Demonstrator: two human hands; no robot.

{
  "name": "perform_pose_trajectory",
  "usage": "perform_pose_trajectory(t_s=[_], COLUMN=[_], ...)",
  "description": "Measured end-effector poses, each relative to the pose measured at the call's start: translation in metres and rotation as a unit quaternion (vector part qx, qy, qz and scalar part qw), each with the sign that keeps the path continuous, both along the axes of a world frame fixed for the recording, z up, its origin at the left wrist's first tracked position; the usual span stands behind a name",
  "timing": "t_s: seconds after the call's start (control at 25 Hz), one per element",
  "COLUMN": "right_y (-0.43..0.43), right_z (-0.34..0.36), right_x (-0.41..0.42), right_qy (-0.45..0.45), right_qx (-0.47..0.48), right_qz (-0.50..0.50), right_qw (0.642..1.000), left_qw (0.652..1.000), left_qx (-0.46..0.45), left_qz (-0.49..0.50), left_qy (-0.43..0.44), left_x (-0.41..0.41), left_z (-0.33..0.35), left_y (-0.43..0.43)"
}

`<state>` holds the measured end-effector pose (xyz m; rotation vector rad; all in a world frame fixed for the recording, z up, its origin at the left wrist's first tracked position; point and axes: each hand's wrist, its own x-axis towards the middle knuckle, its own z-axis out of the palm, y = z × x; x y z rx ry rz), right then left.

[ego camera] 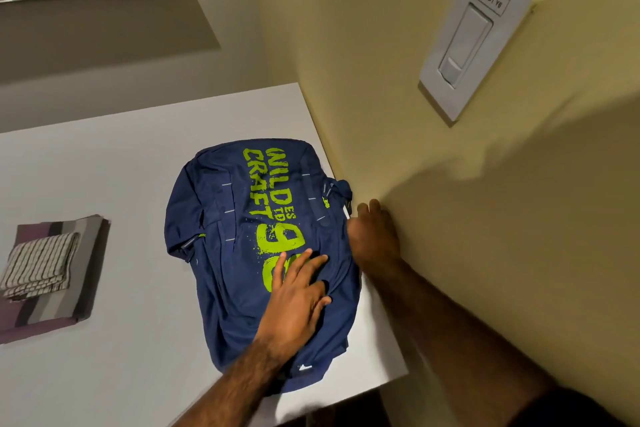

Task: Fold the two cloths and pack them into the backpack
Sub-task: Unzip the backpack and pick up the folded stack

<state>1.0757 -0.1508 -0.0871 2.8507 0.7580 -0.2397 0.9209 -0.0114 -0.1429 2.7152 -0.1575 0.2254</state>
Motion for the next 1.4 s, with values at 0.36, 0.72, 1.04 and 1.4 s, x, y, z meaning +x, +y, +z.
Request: perform_pose_trajectory(t_s=[0.36,0.72,1.04,1.4], right_y=[0.055,0.032,-0.037,-0.042], right_z=[-0.041,-0.076,-0.091,-0.074], right_x=[0.124,0.066,-0.031,-0.039], right_qy=[-0.137,-0.007,0.051,0.091], right_qx=[-0.12,0.102,0.134,0.116], right_qz=[0.257,0.154,0.169,0.154], right_qw=[0.949,0.983,0.975,0.977], left_qw=[1.0,0.98,0.963,0.969], left_qx=[-0.014,0.161,0.247,0.237], left_qz=[-0.005,-0.004,-0.035,-0.037], left_qy=[-0.017,0.116,0.105,0.056], left_x=[-0.002,-0.047,-0.072,-0.054], left_z=[-0.001,-0.04,-0.046,-0.024], left_y=[0.0,0.067,0.133,0.135])
